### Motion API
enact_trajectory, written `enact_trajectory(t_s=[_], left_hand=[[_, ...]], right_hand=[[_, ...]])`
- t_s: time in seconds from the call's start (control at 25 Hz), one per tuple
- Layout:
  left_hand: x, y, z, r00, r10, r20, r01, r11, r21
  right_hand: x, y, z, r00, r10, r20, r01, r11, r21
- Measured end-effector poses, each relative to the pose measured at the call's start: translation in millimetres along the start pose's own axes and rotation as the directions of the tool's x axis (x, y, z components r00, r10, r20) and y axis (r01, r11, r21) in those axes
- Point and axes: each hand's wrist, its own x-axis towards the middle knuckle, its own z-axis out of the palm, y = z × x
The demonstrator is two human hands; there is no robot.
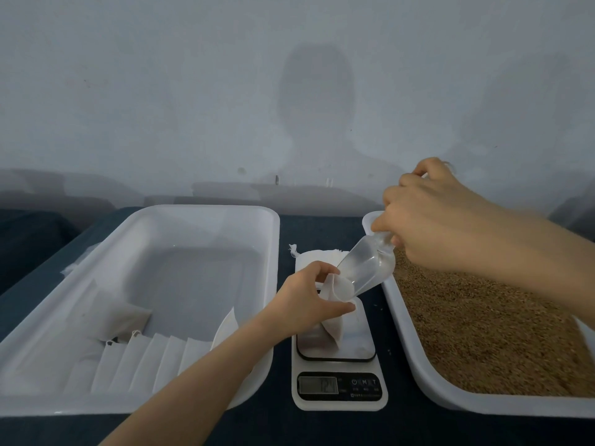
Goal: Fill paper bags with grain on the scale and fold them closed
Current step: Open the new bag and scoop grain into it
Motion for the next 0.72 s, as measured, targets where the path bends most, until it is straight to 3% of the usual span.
enact_trajectory(t_s=[0.44, 0.6, 0.72], left_hand=[[6.9, -11.8, -7.1, 0.974, -0.012, 0.225, 0.014, 1.000, -0.007], [7.7, -11.3, -2.2, 0.995, -0.013, 0.096, 0.010, 1.000, 0.027], [8.1, -9.6, 0.8, 1.000, -0.031, -0.001, 0.031, 0.996, 0.086]], right_hand=[[-22.2, 19.8, 32.8, 0.989, 0.118, 0.087, -0.128, 0.984, 0.127], [-35.8, 27.2, 51.9, 0.977, 0.172, 0.127, -0.204, 0.928, 0.313], [-54.1, 37.3, 77.2, 0.945, 0.300, 0.128, -0.323, 0.811, 0.487]])
